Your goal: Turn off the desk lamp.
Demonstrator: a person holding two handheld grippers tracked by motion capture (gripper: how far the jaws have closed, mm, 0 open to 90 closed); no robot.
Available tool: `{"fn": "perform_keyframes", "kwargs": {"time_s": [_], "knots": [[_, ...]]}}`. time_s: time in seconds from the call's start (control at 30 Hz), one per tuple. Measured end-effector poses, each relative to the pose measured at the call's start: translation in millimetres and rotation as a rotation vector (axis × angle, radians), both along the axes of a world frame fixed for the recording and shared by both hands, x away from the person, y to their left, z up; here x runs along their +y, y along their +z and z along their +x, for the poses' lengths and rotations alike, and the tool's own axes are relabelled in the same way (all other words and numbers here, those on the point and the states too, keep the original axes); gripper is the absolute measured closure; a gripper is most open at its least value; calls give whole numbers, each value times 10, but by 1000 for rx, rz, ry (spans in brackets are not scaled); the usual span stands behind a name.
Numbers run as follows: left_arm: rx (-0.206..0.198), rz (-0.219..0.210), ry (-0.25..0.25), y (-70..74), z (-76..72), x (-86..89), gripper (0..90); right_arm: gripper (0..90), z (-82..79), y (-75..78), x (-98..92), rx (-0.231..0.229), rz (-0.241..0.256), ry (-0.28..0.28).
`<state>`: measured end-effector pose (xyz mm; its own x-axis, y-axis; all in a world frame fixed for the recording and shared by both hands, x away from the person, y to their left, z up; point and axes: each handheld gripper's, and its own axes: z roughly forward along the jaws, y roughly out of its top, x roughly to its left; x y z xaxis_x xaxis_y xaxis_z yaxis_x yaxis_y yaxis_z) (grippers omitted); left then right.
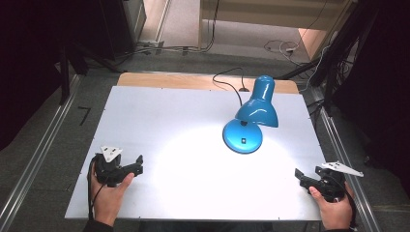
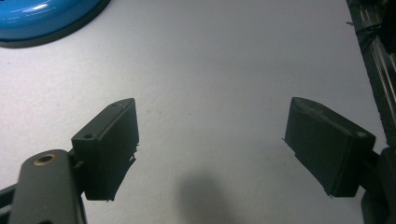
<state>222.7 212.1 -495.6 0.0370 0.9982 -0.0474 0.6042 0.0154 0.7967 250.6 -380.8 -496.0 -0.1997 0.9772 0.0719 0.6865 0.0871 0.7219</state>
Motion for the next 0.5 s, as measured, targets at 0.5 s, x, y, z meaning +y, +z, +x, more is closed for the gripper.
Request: {"fn": "perform_keyframes", "kwargs": {"time_s": [0.5], "knots": [[-43, -9, -10, 63, -64, -63, 68, 162, 3, 1, 69, -5, -4, 22]]}}
